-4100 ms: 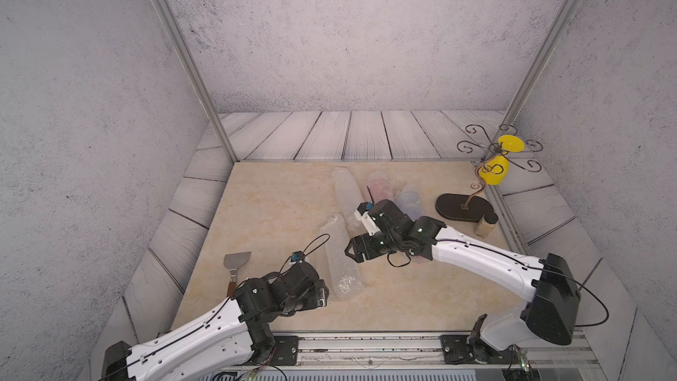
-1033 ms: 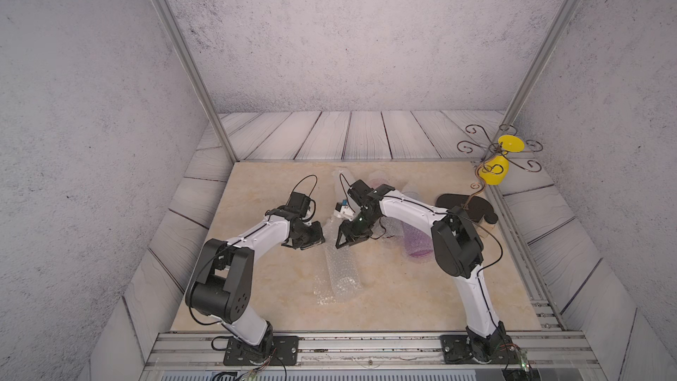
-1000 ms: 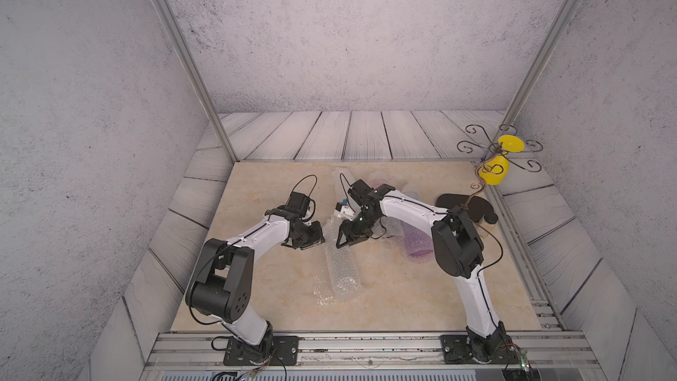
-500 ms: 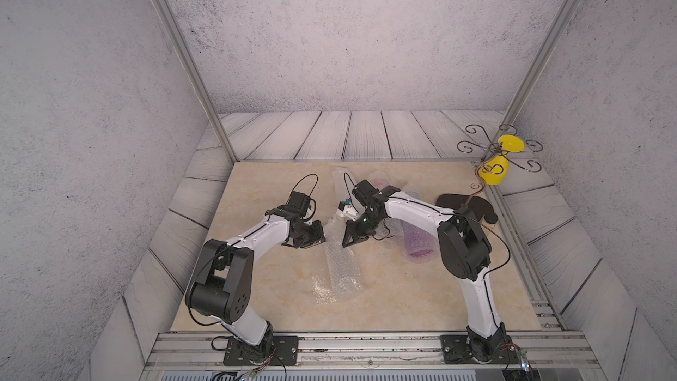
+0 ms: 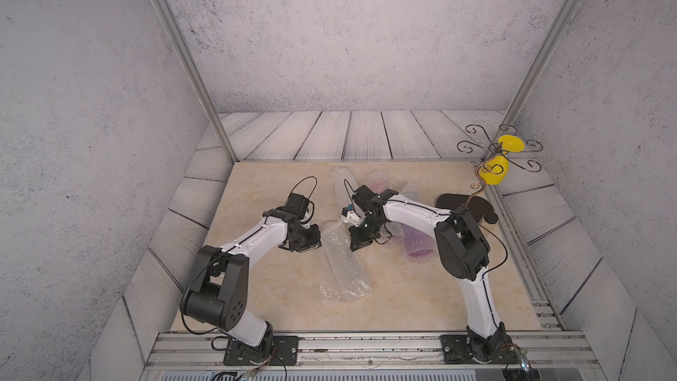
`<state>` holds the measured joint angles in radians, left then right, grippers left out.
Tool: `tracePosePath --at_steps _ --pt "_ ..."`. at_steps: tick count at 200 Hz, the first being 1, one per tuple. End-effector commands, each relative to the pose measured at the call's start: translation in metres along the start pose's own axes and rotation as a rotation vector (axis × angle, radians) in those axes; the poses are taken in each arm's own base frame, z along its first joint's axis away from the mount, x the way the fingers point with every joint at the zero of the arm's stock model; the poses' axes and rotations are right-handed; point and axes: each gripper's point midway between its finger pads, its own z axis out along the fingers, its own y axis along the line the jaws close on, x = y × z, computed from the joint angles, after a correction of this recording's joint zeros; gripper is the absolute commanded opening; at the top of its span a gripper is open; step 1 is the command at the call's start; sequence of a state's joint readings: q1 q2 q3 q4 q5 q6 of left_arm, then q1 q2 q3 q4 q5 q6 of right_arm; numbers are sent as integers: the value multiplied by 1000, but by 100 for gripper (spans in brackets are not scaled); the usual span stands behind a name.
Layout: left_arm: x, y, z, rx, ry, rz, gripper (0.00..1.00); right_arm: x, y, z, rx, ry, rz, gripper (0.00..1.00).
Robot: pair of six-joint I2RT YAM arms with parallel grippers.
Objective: Unwrap the vase from the bubble wrap
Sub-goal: Unwrap the bubble wrap at the center of the board.
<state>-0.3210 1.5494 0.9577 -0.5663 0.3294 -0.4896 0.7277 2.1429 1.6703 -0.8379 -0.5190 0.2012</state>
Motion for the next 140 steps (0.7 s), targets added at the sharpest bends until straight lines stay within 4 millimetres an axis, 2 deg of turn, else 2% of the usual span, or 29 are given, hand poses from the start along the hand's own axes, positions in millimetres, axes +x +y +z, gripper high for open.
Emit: tracePosePath --at_steps 1,44,49,54,60,73,118,140 --pt "6 7 6 -20 32 10 31 14 -9 5 45 49 12 1" --pt "-5 1 16 -2 39 1 30 14 -6 0 44 30 3 0" --pt "-6 0 17 7 38 -2 24 14 -7 0 47 28 3 0" --pt "-7 -2 18 15 39 -3 9 14 -7 -1 48 26 1 0" --pt "-7 -2 19 18 40 -8 0 15 -7 -1 48 25 0 0" --pt "-5 -2 19 19 42 -12 0 15 -7 -3 54 21 -2 0" --pt "4 22 3 -36 -8 -78 0 16 -13 -9 96 3 -14 0" --pt "12 26 4 -40 -13 -104 0 16 -16 -10 104 0 0 0"
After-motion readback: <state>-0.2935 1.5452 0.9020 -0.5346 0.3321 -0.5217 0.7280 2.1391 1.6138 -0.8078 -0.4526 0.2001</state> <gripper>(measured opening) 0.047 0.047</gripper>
